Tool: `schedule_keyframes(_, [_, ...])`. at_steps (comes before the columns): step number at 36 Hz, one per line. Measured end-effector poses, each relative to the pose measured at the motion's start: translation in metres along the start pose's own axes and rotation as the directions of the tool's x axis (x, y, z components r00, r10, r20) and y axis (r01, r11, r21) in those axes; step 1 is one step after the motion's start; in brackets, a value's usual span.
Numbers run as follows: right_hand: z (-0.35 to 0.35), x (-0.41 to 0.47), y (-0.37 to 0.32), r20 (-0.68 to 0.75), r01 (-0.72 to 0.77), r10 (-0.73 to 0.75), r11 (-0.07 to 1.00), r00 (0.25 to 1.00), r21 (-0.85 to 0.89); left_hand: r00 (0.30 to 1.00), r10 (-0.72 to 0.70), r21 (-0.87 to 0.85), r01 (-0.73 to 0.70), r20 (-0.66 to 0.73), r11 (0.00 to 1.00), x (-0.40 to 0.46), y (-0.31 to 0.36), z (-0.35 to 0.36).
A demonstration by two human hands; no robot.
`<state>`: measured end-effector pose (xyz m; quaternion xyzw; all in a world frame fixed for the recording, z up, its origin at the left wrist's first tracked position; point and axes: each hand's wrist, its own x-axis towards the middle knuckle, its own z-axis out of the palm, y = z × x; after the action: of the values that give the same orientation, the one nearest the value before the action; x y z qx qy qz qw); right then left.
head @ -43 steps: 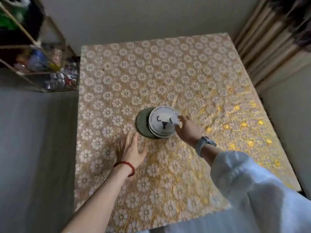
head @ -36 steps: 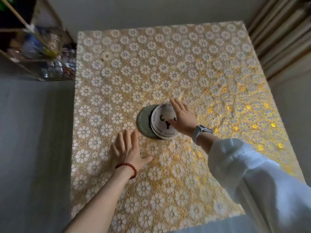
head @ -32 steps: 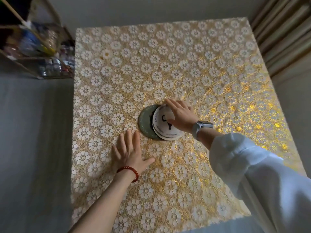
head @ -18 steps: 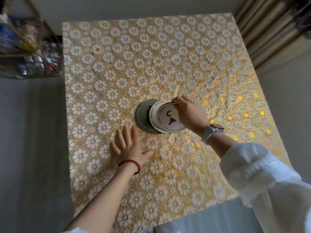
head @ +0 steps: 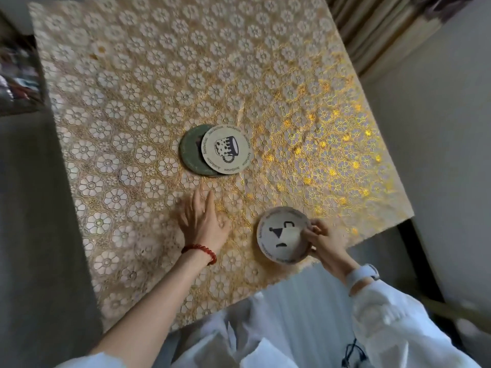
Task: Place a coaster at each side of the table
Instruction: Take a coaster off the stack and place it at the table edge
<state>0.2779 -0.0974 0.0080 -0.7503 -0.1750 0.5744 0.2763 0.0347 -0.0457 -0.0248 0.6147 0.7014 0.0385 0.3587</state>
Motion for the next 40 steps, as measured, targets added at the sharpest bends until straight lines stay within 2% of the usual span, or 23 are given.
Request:
schedule_keyframes(3, [-0.003,0.0,0.012,-0.031,-0.008,0.006,0.999,1.0,-0.047,0.994,0.053,-0.049,-0.049,0.091,0.998,-0.019,0.008,0.022])
schedule_keyframes(6, [-0.003,0.004,0.012,-0.083,0.031,-0.046,0.984,0.996,-0.173,0.984,0.135,0.081,-0.145,0.12,0.986,-0.038,0.009,0.044])
schedule_keyframes(8, [-0.003,0.007,0.008,-0.102,0.094,-0.142,0.921,0.985,-0.377,0.977,0.184,0.175,-0.2,0.106,0.964,-0.05,0.01,0.056])
schedule_keyframes(10, [-0.005,0.009,0.007,-0.064,0.16,-0.224,0.839,0.972,-0.52,0.973,0.195,0.212,-0.218,0.124,0.953,-0.06,0.012,0.065])
schedule_keyframes(15, [-0.011,0.015,0.003,0.074,0.303,-0.336,0.705,0.939,-0.641,0.977,0.164,0.296,-0.198,0.134,0.935,-0.066,0.019,0.078])
schedule_keyframes(20, [-0.013,0.014,0.006,0.09,0.265,-0.305,0.602,0.948,-0.753,0.982,0.143,0.329,-0.177,0.127,0.927,-0.069,0.021,0.083])
schedule_keyframes(28, [-0.019,-0.003,0.037,-0.017,0.139,-0.183,0.801,0.983,-0.582,0.987,0.13,0.292,-0.153,0.096,0.944,-0.071,0.032,0.083])
schedule_keyframes(31, [-0.021,-0.007,0.039,0.077,0.162,-0.149,0.739,0.986,-0.653,0.987,0.131,0.284,-0.153,0.095,0.947,-0.072,0.032,0.083])
schedule_keyframes(34, [-0.028,-0.005,0.031,0.076,0.211,-0.237,0.62,0.969,-0.756,0.984,0.14,0.315,-0.17,0.113,0.934,-0.074,0.03,0.084])
schedule_keyframes(37, [-0.032,0.001,0.019,0.07,0.273,-0.316,0.662,0.946,-0.698,0.982,0.143,0.33,-0.176,0.121,0.928,-0.077,0.028,0.085])
schedule_keyframes(40, [-0.028,0.006,0.012,0.134,0.347,-0.358,0.638,0.924,-0.687,0.984,0.136,0.338,-0.167,0.111,0.926,-0.078,0.028,0.086])
